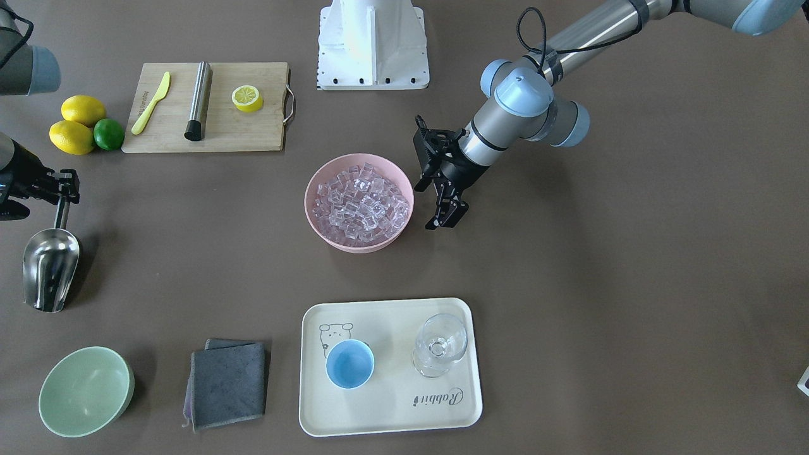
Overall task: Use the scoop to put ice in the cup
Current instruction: 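Lift the metal scoop upright with the right gripper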
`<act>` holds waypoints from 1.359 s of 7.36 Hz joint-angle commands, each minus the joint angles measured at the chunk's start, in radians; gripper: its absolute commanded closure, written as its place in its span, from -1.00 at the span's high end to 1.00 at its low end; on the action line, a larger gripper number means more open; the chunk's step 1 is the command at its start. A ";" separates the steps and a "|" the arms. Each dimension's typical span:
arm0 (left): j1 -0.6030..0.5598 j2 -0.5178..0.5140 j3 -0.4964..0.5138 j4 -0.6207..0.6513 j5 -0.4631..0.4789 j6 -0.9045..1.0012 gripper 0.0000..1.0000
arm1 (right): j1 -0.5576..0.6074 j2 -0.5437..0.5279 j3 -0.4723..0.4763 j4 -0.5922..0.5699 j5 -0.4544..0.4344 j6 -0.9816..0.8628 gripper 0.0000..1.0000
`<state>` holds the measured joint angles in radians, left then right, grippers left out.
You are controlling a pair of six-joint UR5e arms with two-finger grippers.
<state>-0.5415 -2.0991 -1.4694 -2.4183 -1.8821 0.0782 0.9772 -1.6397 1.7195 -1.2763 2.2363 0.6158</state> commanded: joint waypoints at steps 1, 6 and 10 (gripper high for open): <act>-0.023 -0.001 0.014 0.002 0.001 -0.002 0.97 | 0.000 -0.005 -0.008 0.011 0.002 -0.001 -1.00; -0.023 -0.001 0.014 -0.031 0.000 -0.023 0.97 | 0.001 -0.032 0.148 -0.011 0.005 -0.089 -1.00; -0.021 0.005 0.014 -0.061 0.001 -0.025 0.97 | 0.003 -0.022 0.251 -0.097 -0.030 -0.551 -1.00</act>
<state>-0.5647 -2.0963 -1.4566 -2.4755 -1.8822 0.0540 0.9788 -1.6814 1.9269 -1.2999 2.2346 0.3144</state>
